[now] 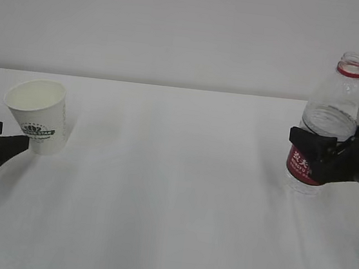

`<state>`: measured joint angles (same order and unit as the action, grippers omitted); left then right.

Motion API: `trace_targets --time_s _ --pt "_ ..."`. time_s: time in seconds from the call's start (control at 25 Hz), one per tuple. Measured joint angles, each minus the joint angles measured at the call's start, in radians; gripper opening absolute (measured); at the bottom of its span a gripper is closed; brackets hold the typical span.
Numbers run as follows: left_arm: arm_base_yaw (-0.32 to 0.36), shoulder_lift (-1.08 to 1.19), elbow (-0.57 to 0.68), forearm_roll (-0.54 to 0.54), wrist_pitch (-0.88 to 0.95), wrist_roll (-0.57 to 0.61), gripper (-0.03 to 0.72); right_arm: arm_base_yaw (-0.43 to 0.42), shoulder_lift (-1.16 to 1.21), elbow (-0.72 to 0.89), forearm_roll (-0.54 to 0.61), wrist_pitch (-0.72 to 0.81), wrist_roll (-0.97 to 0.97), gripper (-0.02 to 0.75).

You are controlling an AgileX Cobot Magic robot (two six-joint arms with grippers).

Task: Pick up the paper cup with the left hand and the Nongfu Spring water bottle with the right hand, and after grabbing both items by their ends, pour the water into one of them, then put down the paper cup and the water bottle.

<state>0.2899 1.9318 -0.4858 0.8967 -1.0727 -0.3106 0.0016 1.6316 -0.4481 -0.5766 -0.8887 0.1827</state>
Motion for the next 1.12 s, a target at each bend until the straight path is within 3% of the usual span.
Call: trace_targets --time_s 0.36,0.68,0.92,1.12 --pt "0.0 0.005 0.0 -0.002 -0.015 0.052 0.515 0.0 0.0 0.0 -0.007 0.0 0.0 0.5" --pt "0.0 0.052 -0.002 -0.046 -0.064 0.133 0.625 0.0 0.0 0.0 -0.022 0.0 0.0 0.5" --pt "-0.008 0.074 -0.026 -0.093 -0.072 0.145 0.641 0.0 0.0 0.0 -0.024 0.0 0.0 0.5" --pt "-0.069 0.138 -0.057 -0.105 -0.072 0.145 0.641 0.0 0.0 0.0 -0.024 0.0 0.0 0.5"
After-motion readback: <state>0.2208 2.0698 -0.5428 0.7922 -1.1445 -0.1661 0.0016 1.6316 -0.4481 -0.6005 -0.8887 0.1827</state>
